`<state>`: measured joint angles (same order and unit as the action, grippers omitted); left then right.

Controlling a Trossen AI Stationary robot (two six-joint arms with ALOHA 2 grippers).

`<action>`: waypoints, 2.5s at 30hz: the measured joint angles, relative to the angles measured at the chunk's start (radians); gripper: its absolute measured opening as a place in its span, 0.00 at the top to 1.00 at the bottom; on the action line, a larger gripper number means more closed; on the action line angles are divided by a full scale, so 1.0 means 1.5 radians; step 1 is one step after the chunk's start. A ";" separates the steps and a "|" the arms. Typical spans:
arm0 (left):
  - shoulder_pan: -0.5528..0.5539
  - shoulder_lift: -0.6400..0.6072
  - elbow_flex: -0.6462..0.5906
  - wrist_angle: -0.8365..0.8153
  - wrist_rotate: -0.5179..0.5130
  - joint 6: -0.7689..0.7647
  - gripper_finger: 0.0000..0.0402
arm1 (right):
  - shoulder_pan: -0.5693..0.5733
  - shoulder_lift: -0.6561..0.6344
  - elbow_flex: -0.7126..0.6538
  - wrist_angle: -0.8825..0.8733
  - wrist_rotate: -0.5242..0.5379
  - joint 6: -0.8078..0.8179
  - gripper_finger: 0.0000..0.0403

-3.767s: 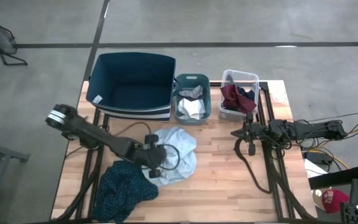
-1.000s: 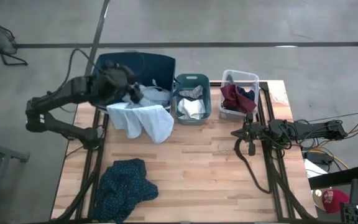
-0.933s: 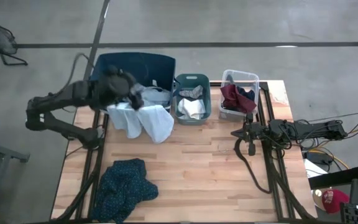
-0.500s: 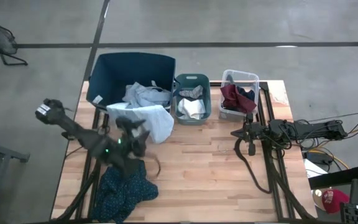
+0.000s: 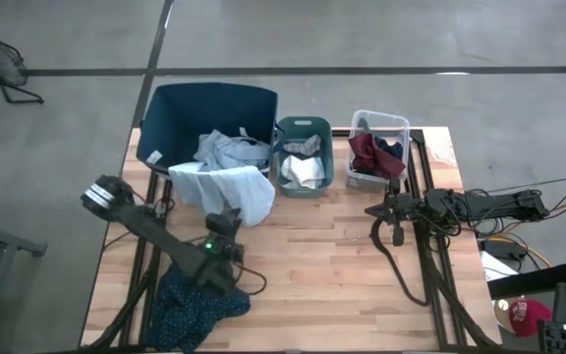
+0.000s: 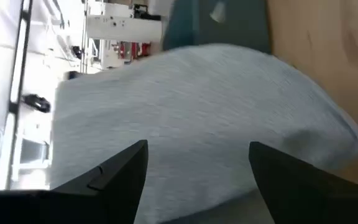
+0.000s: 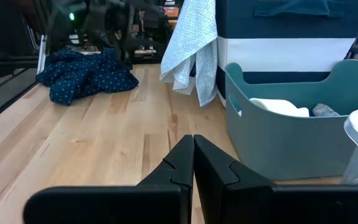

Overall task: Pick & Place Cloths
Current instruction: Put the light blue polo shirt into the blue bin

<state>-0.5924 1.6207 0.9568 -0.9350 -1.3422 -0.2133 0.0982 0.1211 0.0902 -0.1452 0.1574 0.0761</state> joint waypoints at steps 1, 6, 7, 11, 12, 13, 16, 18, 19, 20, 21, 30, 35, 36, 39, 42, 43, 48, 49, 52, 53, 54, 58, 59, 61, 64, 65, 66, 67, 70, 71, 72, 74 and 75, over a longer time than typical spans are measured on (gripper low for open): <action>0.005 0.014 -0.002 0.000 0.001 0.001 0.29 | 0.000 0.000 0.000 0.000 0.000 0.000 0.98; 0.051 0.071 -0.009 0.000 -0.001 0.022 0.29 | 0.000 0.000 0.000 0.000 0.000 0.000 0.98; 0.064 0.081 -0.009 0.000 -0.003 0.043 0.29 | 0.000 0.000 0.000 0.000 0.000 0.001 0.98; 0.111 0.115 -0.009 0.001 -0.050 0.132 0.29 | 0.000 0.000 0.000 0.000 0.000 0.000 0.98; 0.121 0.122 -0.008 0.002 -0.072 0.146 0.29 | 0.000 0.000 0.000 0.000 0.000 0.001 0.98; 0.130 0.129 -0.007 0.002 -0.093 0.155 0.30 | 0.000 0.000 0.000 0.000 0.000 0.001 0.98; 0.154 0.135 0.005 0.004 -0.108 0.164 0.35 | 0.000 0.000 0.000 0.000 0.000 0.000 0.98; 0.164 0.134 0.016 0.007 -0.092 0.161 0.42 | 0.000 0.000 0.000 0.000 0.000 0.001 0.98; 0.168 0.132 0.020 0.007 -0.082 0.161 0.48 | 0.000 0.000 0.000 0.000 0.000 0.000 0.98; 0.170 0.131 0.025 0.007 -0.074 0.162 0.54 | 0.000 0.000 0.000 0.000 0.000 0.000 0.98; 0.172 0.129 0.031 0.006 -0.067 0.165 0.61 | 0.000 0.000 0.000 0.000 0.000 0.000 0.98; 0.171 0.089 0.085 -0.014 -0.010 0.221 0.98 | 0.000 0.000 0.000 0.000 0.000 0.000 0.98; 0.155 0.059 0.140 -0.064 -0.008 0.208 0.99 | 0.000 0.000 0.000 0.000 0.000 0.000 0.98; 0.152 0.051 0.152 -0.070 -0.009 0.207 0.99 | 0.000 0.000 0.000 0.000 0.000 0.001 0.98; 0.145 0.029 0.184 -0.081 -0.013 0.222 0.99 | 0.000 0.000 0.000 0.000 0.000 0.000 0.98; 0.143 0.003 0.219 -0.101 -0.039 0.250 0.99 | 0.000 0.000 0.000 0.000 0.000 0.001 0.98; 0.143 -0.007 0.232 -0.105 -0.051 0.261 0.99 | 0.000 0.000 0.000 0.000 0.000 0.000 0.98; 0.173 -0.062 0.295 -0.120 -0.119 0.352 1.00 | 0.000 0.000 0.000 0.000 0.000 0.000 0.98; 0.183 -0.074 0.309 -0.121 -0.131 0.372 1.00 | 0.000 0.000 0.000 0.000 0.000 0.000 0.98; 0.216 -0.112 0.354 -0.119 -0.150 0.408 1.00 | 0.000 0.000 0.000 0.000 0.000 0.000 0.98; 0.230 -0.123 0.371 -0.119 -0.152 0.413 1.00 | 0.000 0.000 0.000 0.000 0.000 0.000 0.98; 0.244 -0.135 0.386 -0.117 -0.152 0.418 1.00 | 0.000 0.000 0.000 0.000 0.000 0.000 0.98; 0.320 -0.174 0.437 -0.098 -0.152 0.415 0.99 | 0.000 0.000 0.000 0.000 0.000 0.000 0.98; 0.343 -0.183 0.446 -0.089 -0.152 0.415 0.99 | 0.000 0.000 0.000 0.000 0.000 0.000 0.98; 0.393 -0.196 0.462 -0.071 -0.152 0.419 0.99 | 0.000 0.000 0.000 0.000 0.000 0.001 0.98; 0.475 -0.211 0.477 -0.051 -0.152 0.417 0.99 | 0.000 0.000 0.000 0.000 0.000 0.000 0.98; 0.504 -0.215 0.479 -0.041 -0.150 0.409 0.99 | 0.000 0.000 0.000 0.000 0.000 0.001 0.98; 0.526 -0.220 0.479 -0.033 -0.139 0.387 0.99 | 0.000 0.000 0.000 0.000 0.000 0.001 0.98; 0.545 -0.221 0.479 -0.032 -0.112 0.356 0.99 | 0.000 0.000 0.000 0.000 0.000 0.000 0.98; 0.575 -0.225 0.475 -0.032 0.013 0.269 0.98 | 0.000 0.000 0.000 0.000 0.000 0.001 0.98; 0.580 -0.223 0.473 -0.033 0.044 0.253 0.97 | 0.000 0.000 0.000 0.000 0.000 0.001 0.98; 0.581 -0.220 0.472 -0.033 0.062 0.244 0.96 | 0.000 0.000 0.000 0.000 0.000 0.000 0.98; 0.581 -0.213 0.471 -0.033 0.069 0.233 0.93 | 0.000 0.000 0.000 0.000 0.000 0.000 0.98; 0.581 -0.212 0.471 -0.033 0.069 0.231 0.92 | 0.000 0.000 0.000 0.000 0.000 0.001 0.98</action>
<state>0.2798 1.3025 1.6638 -0.9848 -1.2389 0.1333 0.0982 0.1211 0.0902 -0.1448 0.1575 0.0772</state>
